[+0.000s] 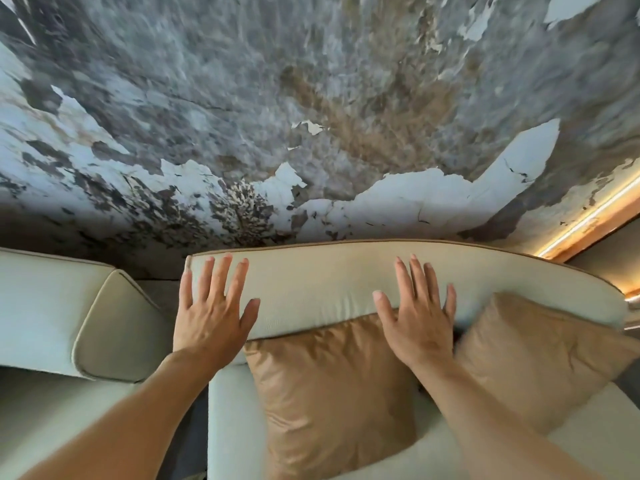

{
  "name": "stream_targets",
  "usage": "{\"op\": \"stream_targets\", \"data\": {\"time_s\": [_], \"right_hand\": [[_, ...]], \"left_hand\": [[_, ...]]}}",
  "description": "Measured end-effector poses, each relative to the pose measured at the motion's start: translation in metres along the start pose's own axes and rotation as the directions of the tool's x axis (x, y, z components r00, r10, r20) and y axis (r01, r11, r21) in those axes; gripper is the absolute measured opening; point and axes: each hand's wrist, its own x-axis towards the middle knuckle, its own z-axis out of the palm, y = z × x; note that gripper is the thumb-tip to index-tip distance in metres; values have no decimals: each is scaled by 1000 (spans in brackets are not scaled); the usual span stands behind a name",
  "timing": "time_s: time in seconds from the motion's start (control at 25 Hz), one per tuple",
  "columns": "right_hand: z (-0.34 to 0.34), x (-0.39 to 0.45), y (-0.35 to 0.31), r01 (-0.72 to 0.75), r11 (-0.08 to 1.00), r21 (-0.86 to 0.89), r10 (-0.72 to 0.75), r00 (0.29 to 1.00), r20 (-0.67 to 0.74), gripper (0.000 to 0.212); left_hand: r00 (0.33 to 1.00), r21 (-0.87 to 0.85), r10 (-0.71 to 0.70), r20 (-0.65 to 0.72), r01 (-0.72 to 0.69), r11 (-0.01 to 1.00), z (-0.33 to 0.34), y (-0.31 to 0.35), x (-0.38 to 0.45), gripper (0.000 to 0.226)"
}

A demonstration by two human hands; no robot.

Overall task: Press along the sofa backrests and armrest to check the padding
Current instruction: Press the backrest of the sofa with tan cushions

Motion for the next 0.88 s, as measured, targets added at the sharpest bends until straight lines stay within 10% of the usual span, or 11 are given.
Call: {"op": "stream_targets", "data": {"time_s": [0.44,0.88], "right_hand": [[134,67,42,3,994,105,-3,1000,0,72],[209,91,28,23,992,123,28,916,-400,61]], "left_hand": [[993,-21,-34,-113,31,999,132,3,34,63],[931,110,36,-364,4,994,181,-8,46,65]]}}
